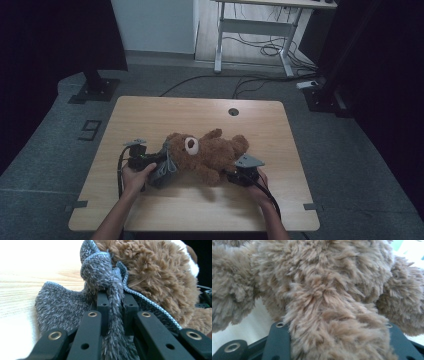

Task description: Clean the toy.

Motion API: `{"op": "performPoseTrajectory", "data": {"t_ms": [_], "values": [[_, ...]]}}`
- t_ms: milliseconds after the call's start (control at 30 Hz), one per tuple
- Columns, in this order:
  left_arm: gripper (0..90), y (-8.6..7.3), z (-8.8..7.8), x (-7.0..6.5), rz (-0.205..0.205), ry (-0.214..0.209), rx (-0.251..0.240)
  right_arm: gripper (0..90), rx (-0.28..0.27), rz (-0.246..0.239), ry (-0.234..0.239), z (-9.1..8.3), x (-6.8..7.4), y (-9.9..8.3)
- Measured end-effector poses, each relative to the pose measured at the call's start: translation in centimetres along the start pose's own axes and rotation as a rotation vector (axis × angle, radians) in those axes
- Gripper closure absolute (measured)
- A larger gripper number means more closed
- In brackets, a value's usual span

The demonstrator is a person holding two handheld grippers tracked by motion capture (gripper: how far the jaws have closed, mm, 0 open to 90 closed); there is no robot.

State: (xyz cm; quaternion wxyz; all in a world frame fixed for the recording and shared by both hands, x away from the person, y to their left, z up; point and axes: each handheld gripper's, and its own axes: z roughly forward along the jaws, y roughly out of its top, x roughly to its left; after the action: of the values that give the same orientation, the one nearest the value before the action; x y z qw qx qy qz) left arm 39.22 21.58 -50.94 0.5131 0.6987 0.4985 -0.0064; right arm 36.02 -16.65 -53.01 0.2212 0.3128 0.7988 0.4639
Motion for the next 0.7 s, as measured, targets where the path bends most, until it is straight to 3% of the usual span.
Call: {"op": "performPoseTrajectory", "data": {"t_ms": [100, 333, 467, 600, 667, 700], "values": [[80.1, -0.1, 1.1, 0.8, -0.029, 0.006, 0.007, 49.2, 0.013, 0.011, -0.007, 0.9, -1.0, -0.1], [78.9, -0.2, 1.0, 0.8, -0.002, 0.039, 0.000, 37.0, 0.008, 0.026, -0.041, 0.4, -1.5, -0.3], [78.7, 0.0, -0.6, 0.4, 0.047, 0.094, -0.007, 26.3, -0.015, 0.074, -0.061, -0.6, -1.4, -0.1], [78.1, -0.1, -1.8, 0.0, 0.093, 0.124, -0.009, 25.9, -0.056, 0.092, -0.068, -1.9, -1.2, -0.1], [77.5, -0.5, -3.4, -0.4, 0.145, 0.174, -0.009, 25.1, -0.074, 0.096, -0.073, -2.7, -1.1, -0.3], [77.4, -0.7, -4.0, -0.4, 0.149, 0.184, -0.007, 25.1, -0.080, 0.098, -0.073, -2.9, -1.1, -0.4]]}}
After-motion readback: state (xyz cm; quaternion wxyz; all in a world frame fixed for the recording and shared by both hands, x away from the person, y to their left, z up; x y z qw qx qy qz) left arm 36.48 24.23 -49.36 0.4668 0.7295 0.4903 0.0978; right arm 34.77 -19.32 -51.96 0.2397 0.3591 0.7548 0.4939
